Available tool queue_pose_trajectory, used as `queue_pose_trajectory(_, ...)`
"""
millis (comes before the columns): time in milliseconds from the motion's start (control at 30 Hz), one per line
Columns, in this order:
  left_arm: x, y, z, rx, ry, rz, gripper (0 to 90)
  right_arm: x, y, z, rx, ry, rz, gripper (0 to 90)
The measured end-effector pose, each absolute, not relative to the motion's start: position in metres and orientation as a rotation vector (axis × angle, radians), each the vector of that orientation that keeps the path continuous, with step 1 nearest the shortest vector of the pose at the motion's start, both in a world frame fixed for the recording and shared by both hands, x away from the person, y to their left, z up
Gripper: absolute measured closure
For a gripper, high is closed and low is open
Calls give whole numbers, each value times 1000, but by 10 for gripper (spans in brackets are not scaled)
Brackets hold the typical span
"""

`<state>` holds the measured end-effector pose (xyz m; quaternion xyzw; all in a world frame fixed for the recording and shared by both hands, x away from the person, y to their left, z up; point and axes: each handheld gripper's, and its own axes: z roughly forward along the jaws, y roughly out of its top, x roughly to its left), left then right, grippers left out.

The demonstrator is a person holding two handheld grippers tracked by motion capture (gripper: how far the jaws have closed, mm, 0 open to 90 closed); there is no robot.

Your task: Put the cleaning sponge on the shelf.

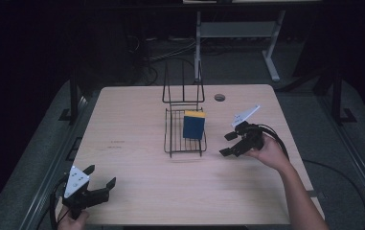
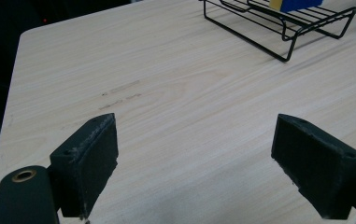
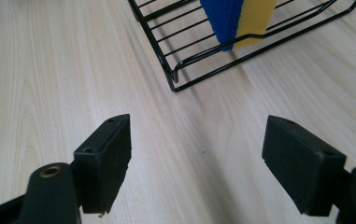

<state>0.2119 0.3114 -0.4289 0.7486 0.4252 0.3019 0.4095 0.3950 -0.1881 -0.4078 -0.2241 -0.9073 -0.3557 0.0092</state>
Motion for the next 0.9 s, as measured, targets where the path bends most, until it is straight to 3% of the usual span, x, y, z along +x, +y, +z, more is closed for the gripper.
queue_pose_trajectory(900, 212, 311, -429, 1891, 1069, 764, 141, 368, -204, -422, -705, -2824, -1122, 230)
